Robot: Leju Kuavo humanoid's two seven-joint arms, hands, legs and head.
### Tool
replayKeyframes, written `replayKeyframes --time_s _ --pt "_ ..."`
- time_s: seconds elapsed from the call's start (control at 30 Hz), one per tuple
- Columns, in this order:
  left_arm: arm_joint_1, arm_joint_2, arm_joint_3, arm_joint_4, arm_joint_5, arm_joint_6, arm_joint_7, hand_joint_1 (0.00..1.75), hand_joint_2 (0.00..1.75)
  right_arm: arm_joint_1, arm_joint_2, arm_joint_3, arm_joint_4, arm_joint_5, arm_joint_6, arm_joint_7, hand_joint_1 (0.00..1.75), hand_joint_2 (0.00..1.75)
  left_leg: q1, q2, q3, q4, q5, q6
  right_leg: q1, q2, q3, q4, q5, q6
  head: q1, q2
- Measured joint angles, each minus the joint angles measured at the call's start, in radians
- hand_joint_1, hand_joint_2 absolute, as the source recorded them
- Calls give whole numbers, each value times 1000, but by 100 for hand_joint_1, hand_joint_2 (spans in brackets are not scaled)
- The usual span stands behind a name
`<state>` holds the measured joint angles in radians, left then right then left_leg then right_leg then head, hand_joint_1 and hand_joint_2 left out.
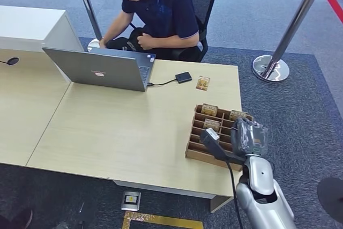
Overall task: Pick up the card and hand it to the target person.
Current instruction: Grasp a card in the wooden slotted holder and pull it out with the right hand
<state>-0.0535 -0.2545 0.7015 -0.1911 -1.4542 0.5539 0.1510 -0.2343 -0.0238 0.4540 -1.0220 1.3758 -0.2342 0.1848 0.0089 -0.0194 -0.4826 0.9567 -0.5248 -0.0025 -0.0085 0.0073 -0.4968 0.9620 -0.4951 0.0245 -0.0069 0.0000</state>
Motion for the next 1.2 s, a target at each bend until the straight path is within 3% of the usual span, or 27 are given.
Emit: replayKeyframes --time_s 0.4,0.77,0.97,1.2 --pt "0 0 4 0 -1 0 -13 0 0 -10 -63 0 -148 -167 72 -132 148 175 0 0 0 0 0 0 0 0 0 0 0 0 0 0" --pt "0 0 6 0 -4 -6 -18 0 0 -73 -97 7 -236 -193 97 -155 147 175 0 0 0 0 0 0 0 0 0 0 0 0 0 0" --pt "-2 0 6 0 -11 -8 -21 0 0 -167 -77 35 -203 -194 115 -155 148 175 0 0 0 0 0 0 0 0 0 1 0 0 0 0" --pt "-5 0 6 0 -24 -13 -21 0 0 -308 -3 70 -61 -196 125 -149 148 175 0 1 -1 0 1 0 0 0 -1 2 1 -1 0 0"
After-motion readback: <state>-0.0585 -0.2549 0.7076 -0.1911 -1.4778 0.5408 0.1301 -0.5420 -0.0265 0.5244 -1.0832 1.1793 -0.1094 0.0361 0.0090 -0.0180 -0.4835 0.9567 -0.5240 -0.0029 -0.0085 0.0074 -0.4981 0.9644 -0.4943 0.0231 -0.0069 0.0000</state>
